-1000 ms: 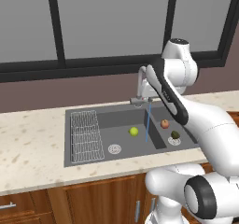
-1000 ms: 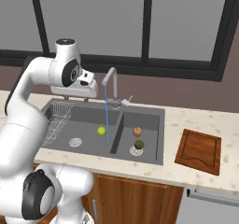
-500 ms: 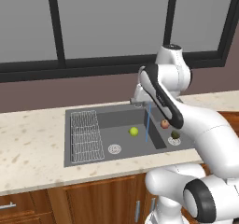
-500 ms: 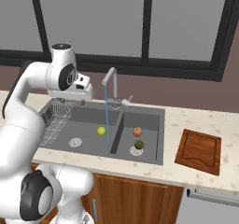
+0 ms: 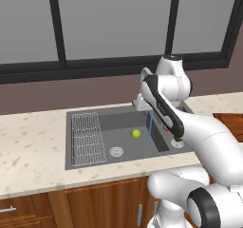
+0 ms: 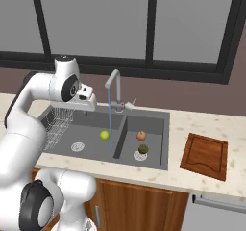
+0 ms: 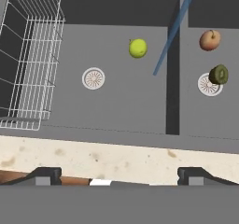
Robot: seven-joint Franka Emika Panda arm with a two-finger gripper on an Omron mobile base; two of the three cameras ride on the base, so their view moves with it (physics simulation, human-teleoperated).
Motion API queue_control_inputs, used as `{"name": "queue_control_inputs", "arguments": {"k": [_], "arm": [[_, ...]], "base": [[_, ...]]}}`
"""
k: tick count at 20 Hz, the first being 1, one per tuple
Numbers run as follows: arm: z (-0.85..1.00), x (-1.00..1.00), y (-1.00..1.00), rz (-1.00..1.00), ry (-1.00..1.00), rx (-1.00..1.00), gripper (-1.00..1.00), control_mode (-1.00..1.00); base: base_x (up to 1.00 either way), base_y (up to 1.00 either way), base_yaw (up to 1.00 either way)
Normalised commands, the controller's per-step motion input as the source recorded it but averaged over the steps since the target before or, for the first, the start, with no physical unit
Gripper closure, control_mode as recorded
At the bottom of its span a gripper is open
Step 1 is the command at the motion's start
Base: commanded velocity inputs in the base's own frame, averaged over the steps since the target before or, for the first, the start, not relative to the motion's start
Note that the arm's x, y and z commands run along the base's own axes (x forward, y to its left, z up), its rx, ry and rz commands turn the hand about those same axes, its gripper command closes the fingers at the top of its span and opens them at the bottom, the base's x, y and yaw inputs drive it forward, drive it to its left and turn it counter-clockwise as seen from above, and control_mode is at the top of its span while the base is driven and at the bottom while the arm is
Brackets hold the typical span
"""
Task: Pick the peach, pear, kiwi from the sink and place them on the cutting board to airdry. Then turn off the sink faucet.
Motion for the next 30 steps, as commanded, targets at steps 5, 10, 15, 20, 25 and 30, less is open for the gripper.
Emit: {"name": "queue_control_inputs", "arguments": {"k": [5, 10, 15, 20, 25, 30], "arm": [[-0.23, 0.0, 0.0, 0.0, 0.0, 0.0, -1.0, -1.0], [-0.2, 0.0, 0.0, 0.0, 0.0, -0.03, -1.0, -1.0], [-0.2, 0.01, 0.0, 0.0, 0.0, 0.0, -1.0, -1.0], [-0.09, 0.04, -0.01, 0.0, 0.0, 0.0, -1.0, -1.0], [-0.15, 0.08, -0.05, 0.0, 0.0, 0.0, -1.0, -1.0], [-0.17, 0.14, -0.1, 0.0, 0.01, 0.0, -1.0, -1.0]], "base": [[0.0, 0.0, 0.0], [0.0, 0.0, 0.0], [0.0, 0.0, 0.0], [0.0, 0.0, 0.0], [0.0, 0.0, 0.0], [0.0, 0.0, 0.0]]}}
